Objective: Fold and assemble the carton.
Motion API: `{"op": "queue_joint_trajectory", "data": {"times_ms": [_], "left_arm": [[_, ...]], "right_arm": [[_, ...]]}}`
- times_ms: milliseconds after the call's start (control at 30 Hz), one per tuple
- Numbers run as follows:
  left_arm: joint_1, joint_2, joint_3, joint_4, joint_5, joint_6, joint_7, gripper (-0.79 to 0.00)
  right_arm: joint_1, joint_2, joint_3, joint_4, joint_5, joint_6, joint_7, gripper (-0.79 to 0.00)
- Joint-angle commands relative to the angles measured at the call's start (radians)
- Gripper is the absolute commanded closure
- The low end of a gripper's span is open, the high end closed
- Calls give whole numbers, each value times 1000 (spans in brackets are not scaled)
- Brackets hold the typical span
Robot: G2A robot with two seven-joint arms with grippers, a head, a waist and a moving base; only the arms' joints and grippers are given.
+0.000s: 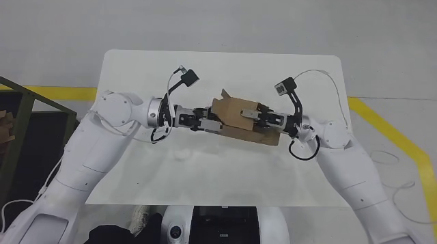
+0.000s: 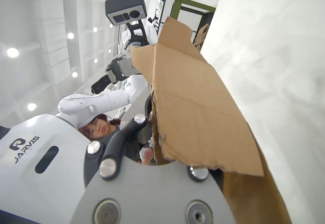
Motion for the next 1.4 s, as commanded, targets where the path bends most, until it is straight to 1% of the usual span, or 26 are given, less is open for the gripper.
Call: {"op": "queue_joint_trajectory", "data": {"times_ms": [0,300,633,900,1367], "left_arm": [[-4,-1,6,4,-3,0,0,-785],[-23,-6,24,11,-19,-7,-10,-785],[-51,-18,78,32,-25,-7,-18,-785],[-68,-26,106,42,-32,-7,-26,-785],[-87,-34,131,60,-42,-4,-36,-785]], "right_arm": [[-2,0,7,1,5,3,-11,0],[-6,-2,17,-10,-24,14,-75,0],[-6,-8,20,-17,-36,21,-134,0],[-9,-11,22,-28,-39,26,-149,0],[-27,-17,9,-63,-47,35,-150,0]]}}
